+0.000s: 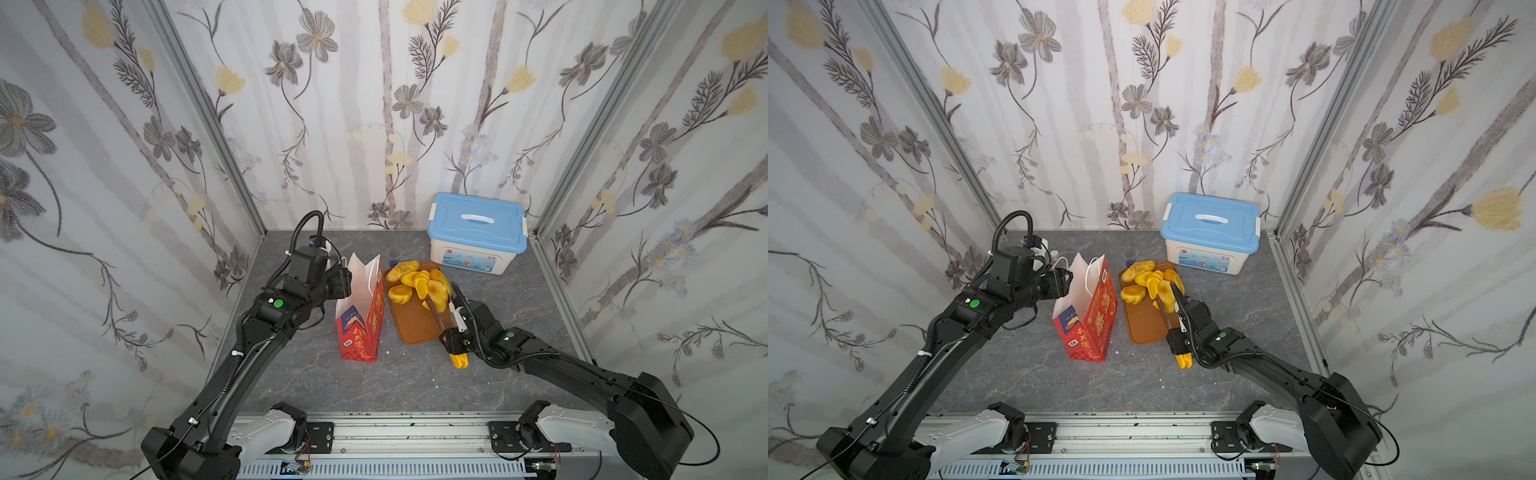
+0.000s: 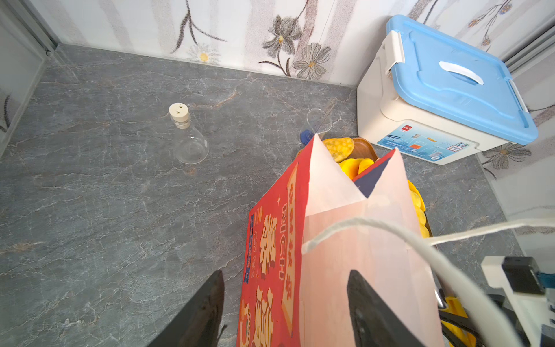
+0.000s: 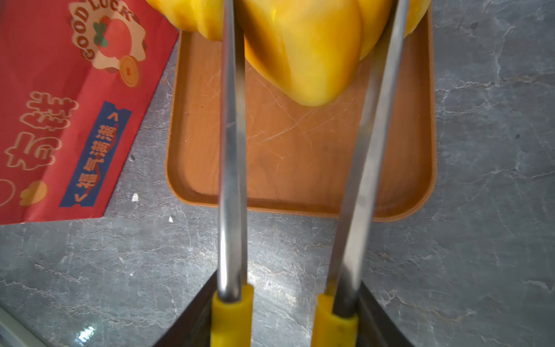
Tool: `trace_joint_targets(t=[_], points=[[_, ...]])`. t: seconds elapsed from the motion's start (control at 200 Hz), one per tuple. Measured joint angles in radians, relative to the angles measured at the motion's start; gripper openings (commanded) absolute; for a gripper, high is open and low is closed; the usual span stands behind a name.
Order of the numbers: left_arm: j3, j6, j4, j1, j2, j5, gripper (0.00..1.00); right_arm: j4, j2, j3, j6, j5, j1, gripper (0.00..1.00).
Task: Pack bread into a paper bag
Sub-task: Place some bread on the plate, then pick up the fake bread from the plate.
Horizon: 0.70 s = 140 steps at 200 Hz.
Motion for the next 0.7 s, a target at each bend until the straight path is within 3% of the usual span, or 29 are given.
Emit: trace_joint_targets(t=[0.205, 0.315, 0.699], points=[[-0.002, 0.000, 0.002, 0.000, 0.002, -0.002, 0.68, -0.005, -0.013, 0.002, -0.008, -0.006, 0.004, 0.68], [-0.006, 0.000, 0.002, 0.000, 0.004, -0.003, 0.68, -0.013, -0.048, 0.010, -0.008, 0.006, 0.003, 0.62], [-0.008, 0.001, 0.002, 0.000, 0.004, -0.003, 0.69, -0.104, -0.266, 0.046, -0.006, -0.011, 0.004, 0.67]])
